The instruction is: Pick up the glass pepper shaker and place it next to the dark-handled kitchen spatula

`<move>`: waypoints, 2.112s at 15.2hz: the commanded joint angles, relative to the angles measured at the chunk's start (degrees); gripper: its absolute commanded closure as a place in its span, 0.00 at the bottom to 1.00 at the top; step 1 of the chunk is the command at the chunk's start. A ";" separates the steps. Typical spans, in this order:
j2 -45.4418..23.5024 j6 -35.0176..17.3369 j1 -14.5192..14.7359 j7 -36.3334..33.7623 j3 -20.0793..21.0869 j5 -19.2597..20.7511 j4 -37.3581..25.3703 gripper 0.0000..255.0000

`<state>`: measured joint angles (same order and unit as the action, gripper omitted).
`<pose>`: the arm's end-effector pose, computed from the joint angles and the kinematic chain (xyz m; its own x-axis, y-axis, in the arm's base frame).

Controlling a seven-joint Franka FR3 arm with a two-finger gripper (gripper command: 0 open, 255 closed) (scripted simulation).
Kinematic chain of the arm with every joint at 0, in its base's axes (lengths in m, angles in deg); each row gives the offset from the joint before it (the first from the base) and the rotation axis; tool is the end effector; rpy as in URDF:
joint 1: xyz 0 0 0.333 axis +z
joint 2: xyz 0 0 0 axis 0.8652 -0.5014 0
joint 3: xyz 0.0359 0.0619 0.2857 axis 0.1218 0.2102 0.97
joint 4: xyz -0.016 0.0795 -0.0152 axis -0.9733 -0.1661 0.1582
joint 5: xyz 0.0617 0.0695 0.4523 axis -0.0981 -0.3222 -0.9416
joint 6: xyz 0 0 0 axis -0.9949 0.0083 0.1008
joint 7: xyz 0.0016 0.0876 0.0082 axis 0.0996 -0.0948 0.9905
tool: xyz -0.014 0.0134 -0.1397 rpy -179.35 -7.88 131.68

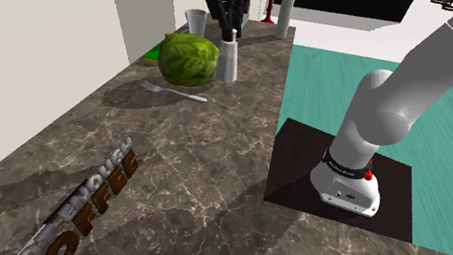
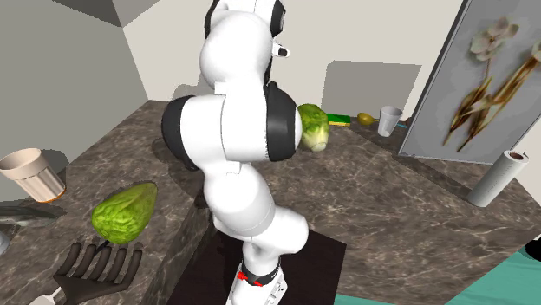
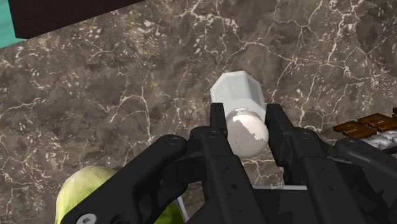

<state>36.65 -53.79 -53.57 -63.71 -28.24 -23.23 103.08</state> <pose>0.4393 0.1987 0.5836 0.9783 -0.0316 -0.2050 -0.0463 -0.9966 -0.0675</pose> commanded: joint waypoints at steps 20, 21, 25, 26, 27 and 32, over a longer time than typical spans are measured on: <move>-20.04 -6.76 10.19 -34.05 23.30 -0.82 -19.35 1.00; -21.98 -6.95 11.04 -35.97 24.37 0.19 -21.14 1.00; -30.83 -6.98 15.75 -43.89 28.00 5.56 -29.59 1.00; -33.30 -6.72 17.35 -45.86 28.66 7.19 -32.10 1.00; -35.84 -6.32 19.17 -47.78 29.14 8.90 -34.82 1.00; -50.16 -1.37 31.61 -56.01 29.31 18.27 -53.27 1.00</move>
<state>-11.26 -56.15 -24.14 -118.49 1.14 -6.47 53.02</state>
